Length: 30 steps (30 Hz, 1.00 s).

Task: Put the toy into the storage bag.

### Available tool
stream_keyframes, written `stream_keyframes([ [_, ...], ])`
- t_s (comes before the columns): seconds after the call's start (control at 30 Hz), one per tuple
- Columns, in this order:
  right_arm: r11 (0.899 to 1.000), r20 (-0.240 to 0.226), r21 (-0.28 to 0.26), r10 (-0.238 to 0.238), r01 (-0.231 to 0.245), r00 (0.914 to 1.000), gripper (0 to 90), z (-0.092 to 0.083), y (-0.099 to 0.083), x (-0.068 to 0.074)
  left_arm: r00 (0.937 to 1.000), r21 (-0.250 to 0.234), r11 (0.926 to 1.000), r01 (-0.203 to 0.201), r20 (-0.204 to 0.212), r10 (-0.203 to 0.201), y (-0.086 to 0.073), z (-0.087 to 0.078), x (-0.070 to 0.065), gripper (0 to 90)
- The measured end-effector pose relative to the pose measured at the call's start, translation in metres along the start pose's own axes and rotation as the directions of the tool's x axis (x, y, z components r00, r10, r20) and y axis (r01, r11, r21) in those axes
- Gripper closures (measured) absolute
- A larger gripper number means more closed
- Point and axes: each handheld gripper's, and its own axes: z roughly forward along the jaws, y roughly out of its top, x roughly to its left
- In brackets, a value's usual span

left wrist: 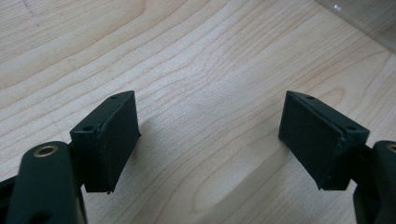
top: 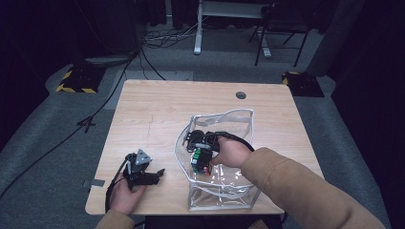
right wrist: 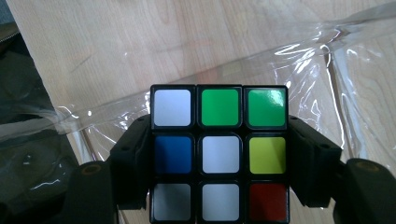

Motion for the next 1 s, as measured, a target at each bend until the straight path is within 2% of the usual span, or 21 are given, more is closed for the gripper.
stream_keyframes([
  [0.03, 1.0, 0.007, -0.002, -0.012, 0.012, 0.9999, 34.0, 0.001, 0.0, -0.001, 1.0, 0.0, 1.0, -0.001, 0.0, 0.001, 0.0, 0.0, 0.0, 20.4],
  [0.1, 1.0, 0.01, 0.028, -0.002, 0.002, 0.9999, 34.0, 0.004, 0.001, 0.001, 1.0, 0.0, 1.0, 0.0, 0.0, 0.0, 0.0, 0.0, 0.0, 20.4],
  [0.2, 0.999, 0.009, 0.042, -0.002, 0.002, 1.0, 34.0, 0.008, 0.001, 0.002, 1.0, 0.0, 1.0, -0.001, 0.0, 0.001, 0.0, 0.0, 0.0, 20.4],
  [0.3, 0.997, 0.009, 0.077, -0.021, 0.02, 0.9997, 34.0, 0.012, 0.003, 0.004, 1.0, 0.001, 1.0, -0.001, 0.0, 0.001, 0.0, 0.0, 0.0, 20.4],
  [0.37, 0.997, 0.0, 0.074, -0.007, 0.007, 1.0, 34.0, 0.013, 0.004, 0.005, 1.0, 0.0, 1.0, 0.0, 0.0, 0.0, 0.0, 0.0, 0.0, 20.4],
  [0.57, 0.997, -0.01, 0.077, -0.019, 0.019, 0.9998, 34.0, 0.016, 0.003, 0.005, 1.0, 0.0, 1.0, 0.0, 0.0, 0.0, 0.0, 0.0, 0.0, 20.4],
  [0.7, 0.995, -0.006, 0.093, -0.025, 0.025, 0.9997, 34.0, 0.017, 0.004, 0.005, 1.0, 0.0, 1.0, 0.0, 0.0, 0.0, 0.0, 0.0, 0.0, 20.4],
  [1.0, 0.992, -0.017, 0.123, -0.008, 0.01, 0.9998, 34.0, 0.022, 0.003, 0.007, 1.0, 0.0, 1.0, 0.0, 0.0, 0.0, 0.0, 0.0, 0.0, 20.4],
])
